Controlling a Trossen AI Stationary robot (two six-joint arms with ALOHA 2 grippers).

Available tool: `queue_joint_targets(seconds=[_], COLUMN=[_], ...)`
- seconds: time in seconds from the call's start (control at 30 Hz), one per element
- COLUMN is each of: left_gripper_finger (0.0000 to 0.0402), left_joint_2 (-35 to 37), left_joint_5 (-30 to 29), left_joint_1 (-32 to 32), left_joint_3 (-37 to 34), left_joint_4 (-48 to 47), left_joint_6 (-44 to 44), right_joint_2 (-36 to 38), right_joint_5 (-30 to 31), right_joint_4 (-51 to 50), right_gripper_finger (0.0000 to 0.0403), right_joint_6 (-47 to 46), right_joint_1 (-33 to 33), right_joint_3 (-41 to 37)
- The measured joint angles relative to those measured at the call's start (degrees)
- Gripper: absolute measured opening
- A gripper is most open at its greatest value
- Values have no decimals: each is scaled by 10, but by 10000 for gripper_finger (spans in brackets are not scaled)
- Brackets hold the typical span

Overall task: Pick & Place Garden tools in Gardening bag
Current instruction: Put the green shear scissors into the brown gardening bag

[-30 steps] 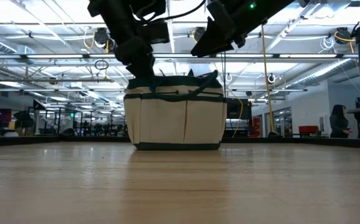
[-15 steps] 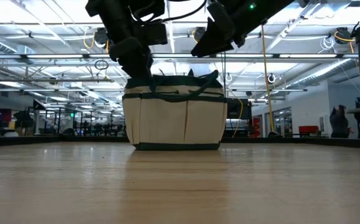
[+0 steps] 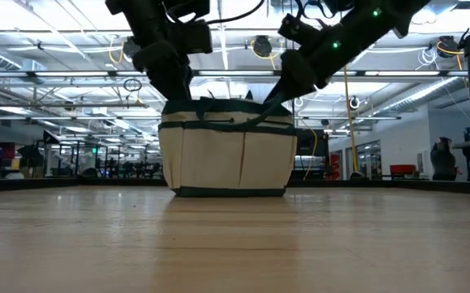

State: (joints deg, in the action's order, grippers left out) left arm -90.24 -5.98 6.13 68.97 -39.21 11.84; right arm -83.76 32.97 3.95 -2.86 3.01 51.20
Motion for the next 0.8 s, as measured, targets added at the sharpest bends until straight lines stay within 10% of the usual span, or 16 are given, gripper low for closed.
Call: queue_joint_targets(seconds=[0.8], left_gripper_finger=[88], left_joint_2=[24], left_joint_5=[8], left_joint_1=[11], left_joint_3=[0], left_joint_4=[154], left_joint_6=[0], right_joint_2=[-1], right_joint_5=[-2], right_joint_4=[144], right_gripper_finger=[150], right_joint_6=[130], right_joint_1=[-1], right_joint_3=[-51])
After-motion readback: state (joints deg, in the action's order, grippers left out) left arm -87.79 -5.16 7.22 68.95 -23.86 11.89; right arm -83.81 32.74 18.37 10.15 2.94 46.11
